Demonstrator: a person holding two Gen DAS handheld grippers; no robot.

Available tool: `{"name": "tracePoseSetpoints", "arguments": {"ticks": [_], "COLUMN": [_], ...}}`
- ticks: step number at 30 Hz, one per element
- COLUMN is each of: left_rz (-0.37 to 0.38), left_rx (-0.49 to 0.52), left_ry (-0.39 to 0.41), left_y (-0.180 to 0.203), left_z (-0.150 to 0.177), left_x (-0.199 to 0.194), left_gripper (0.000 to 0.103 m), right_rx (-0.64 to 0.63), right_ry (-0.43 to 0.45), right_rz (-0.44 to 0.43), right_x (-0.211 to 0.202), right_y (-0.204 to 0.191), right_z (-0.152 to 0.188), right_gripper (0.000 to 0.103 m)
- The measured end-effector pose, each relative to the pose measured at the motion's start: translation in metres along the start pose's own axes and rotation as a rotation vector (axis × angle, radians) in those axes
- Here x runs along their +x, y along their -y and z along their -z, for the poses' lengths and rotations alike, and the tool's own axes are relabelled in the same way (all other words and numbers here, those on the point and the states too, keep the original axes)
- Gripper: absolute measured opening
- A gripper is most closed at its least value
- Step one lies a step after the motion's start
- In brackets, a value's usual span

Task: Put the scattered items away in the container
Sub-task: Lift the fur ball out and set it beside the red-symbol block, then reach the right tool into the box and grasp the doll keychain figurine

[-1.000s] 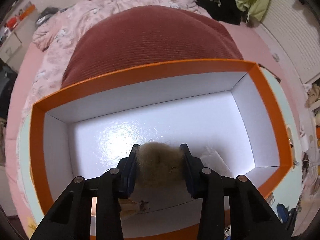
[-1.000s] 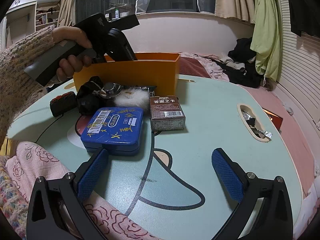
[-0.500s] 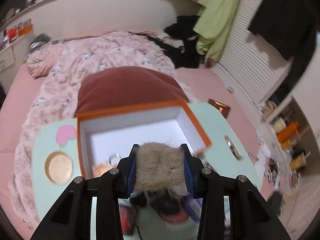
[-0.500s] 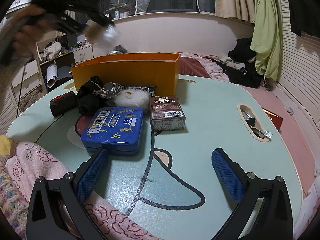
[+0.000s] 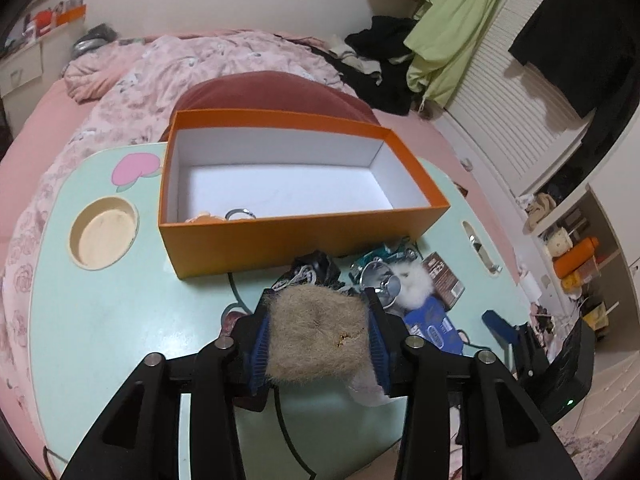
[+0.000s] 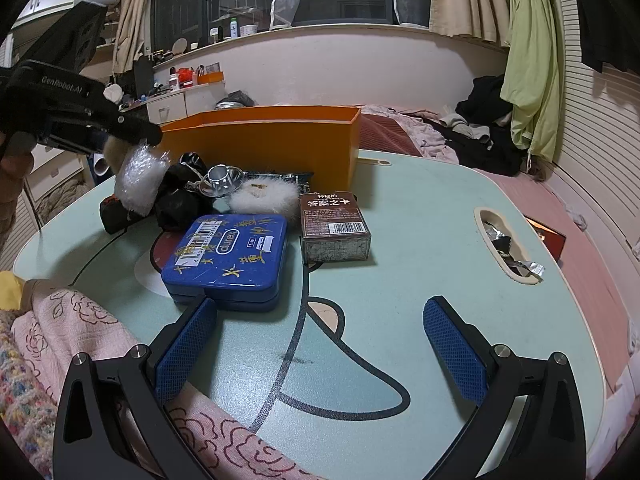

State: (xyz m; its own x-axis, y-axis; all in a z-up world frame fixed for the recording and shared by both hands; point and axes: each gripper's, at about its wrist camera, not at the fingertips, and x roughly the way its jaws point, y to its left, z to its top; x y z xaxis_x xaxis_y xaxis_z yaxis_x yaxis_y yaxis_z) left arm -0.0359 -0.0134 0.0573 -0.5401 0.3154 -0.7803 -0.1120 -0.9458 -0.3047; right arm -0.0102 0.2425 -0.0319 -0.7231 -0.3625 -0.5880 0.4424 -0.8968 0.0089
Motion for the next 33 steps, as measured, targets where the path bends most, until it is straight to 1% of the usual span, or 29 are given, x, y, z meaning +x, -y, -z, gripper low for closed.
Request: {"name": "tracePoseSetpoints", "arguments": {"ticks": [1,2,3,5,7,10,15,17,19,21,22,24,25,26,28,33], "left_rz": [-0.011,-0.025,-0.041,-0.065,-0.078,-0.112,-0.209,-0.21,-0.18,-0.14,-0.141,-0.199,-0.239,-0.263,-0.253,-0.261], "left_rx": [0.003,0.006,0.01,0.011,0.012,0.023,0.031,0.038,0.051,0.094,0.123,0.175,0.193,0.203,0.183,0.173], "left_ry": [0.005,0.02,0.038,0.073,0.086,0.11,0.145,0.162,0.171,0.16,0.137,0.076,0.057,0.068,0.065,0.112], "left_y": [0.0,0.0,0.0,-0.001,-0.003,-0.006,-0.013,-0.014,-0.012,-0.005,-0.001,0.007,0.01,0.012,0.007,-0.001], "left_z": [0.0,0.001,0.002,0.004,0.008,0.021,0.062,0.081,0.094,0.104,0.107,0.11,0.111,0.11,0.108,0.111], "left_x": [0.0,-0.003,-0.006,-0.013,-0.018,-0.027,-0.041,-0.045,-0.044,-0.035,-0.027,-0.007,0.002,0.004,0.005,0.001], "left_gripper": [0.058,0.068,0.073,0.074,0.074,0.075,0.088,0.091,0.093,0.095,0.095,0.095,0.097,0.103,0.103,0.103], "right_rx": [0.0,0.0,0.0,0.0,0.0,0.0,0.001,0.001,0.001,0.001,0.001,0.001,0.001,0.001,-0.001,-0.001], "right_ry": [0.0,0.0,0.0,0.0,0.0,0.0,0.0,0.0,0.0,0.0,0.0,0.001,0.001,0.001,0.001,0.0], "right_rz": [0.0,0.0,0.0,0.0,0.0,0.0,0.0,0.0,0.0,0.0,0.0,0.0,0.0,0.0,0.001,0.001], "right_x": [0.0,0.0,0.0,0.0,0.0,0.0,0.0,0.0,0.0,0.0,0.0,0.0,0.0,0.0,0.0,0.0], "right_y": [0.0,0.0,0.0,0.0,0.0,0.0,0.0,0.0,0.0,0.0,0.0,0.0,0.0,0.0,0.0,-0.001], "right_z": [0.0,0.0,0.0,0.0,0.0,0.0,0.0,0.0,0.0,0.0,0.001,0.001,0.001,0.001,0.0,0.0], "right_gripper": [0.103,0.103,0.103,0.103,0.103,0.103,0.103,0.103,0.103,0.103,0.103,0.103,0.103,0.103,0.103,0.103]}}
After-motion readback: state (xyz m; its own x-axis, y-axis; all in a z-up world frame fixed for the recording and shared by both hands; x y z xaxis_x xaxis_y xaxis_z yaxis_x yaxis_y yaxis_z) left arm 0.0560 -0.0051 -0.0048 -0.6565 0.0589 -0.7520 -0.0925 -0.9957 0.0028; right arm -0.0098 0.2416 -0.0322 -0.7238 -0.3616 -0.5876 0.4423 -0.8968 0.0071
